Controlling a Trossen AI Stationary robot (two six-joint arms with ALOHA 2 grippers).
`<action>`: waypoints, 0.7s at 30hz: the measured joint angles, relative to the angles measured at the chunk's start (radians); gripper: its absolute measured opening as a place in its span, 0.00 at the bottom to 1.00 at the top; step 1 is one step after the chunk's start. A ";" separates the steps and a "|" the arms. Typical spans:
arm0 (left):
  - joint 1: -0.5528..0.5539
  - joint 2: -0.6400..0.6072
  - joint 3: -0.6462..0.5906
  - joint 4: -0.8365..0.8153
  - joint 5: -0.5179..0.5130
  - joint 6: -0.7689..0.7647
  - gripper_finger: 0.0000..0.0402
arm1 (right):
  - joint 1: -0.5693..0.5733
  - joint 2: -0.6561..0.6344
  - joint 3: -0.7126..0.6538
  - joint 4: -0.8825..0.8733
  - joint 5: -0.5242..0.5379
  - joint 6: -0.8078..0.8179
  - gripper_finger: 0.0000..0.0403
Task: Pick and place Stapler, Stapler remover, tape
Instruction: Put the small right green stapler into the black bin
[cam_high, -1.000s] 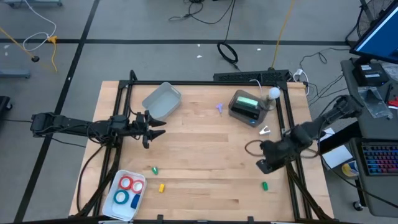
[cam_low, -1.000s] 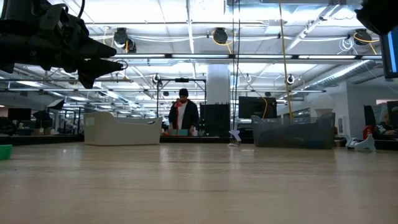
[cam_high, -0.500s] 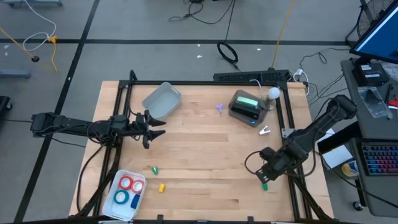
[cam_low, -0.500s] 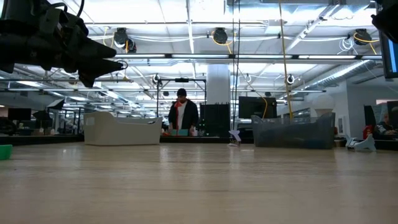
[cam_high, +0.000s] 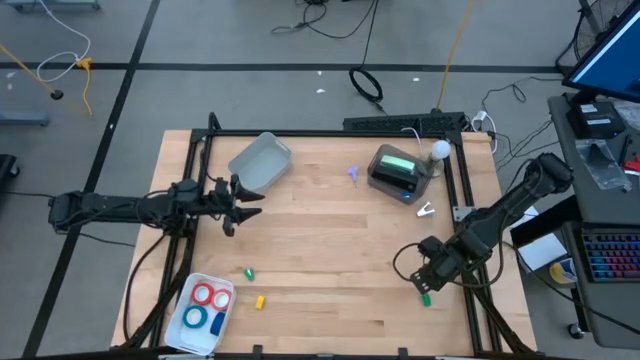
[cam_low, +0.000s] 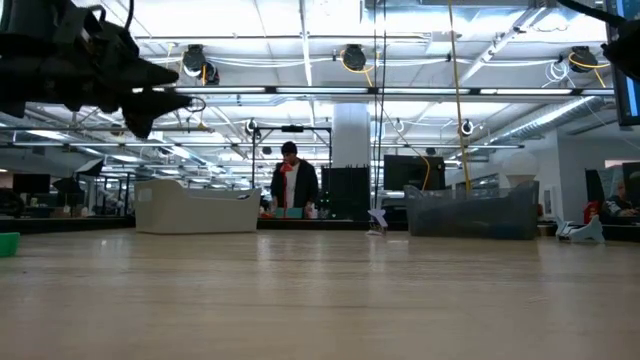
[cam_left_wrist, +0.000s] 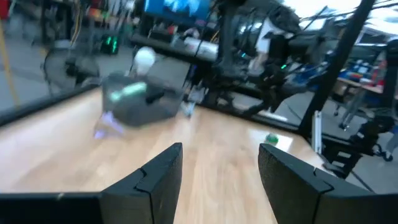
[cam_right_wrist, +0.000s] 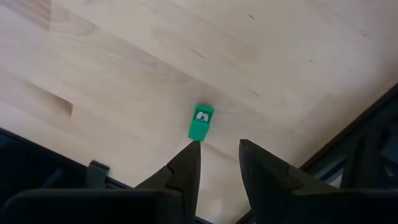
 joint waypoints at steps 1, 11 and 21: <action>0.009 -0.015 0.000 -0.036 0.002 -0.023 0.52 | 0.000 0.000 -0.006 0.006 -0.001 0.000 0.27; 0.030 -0.071 0.000 -0.124 -0.001 0.024 0.52 | 0.003 0.000 -0.039 0.108 -0.002 0.101 0.39; 0.054 -0.070 0.000 -0.136 -0.002 0.047 0.52 | 0.076 0.000 -0.143 0.339 -0.002 0.278 0.56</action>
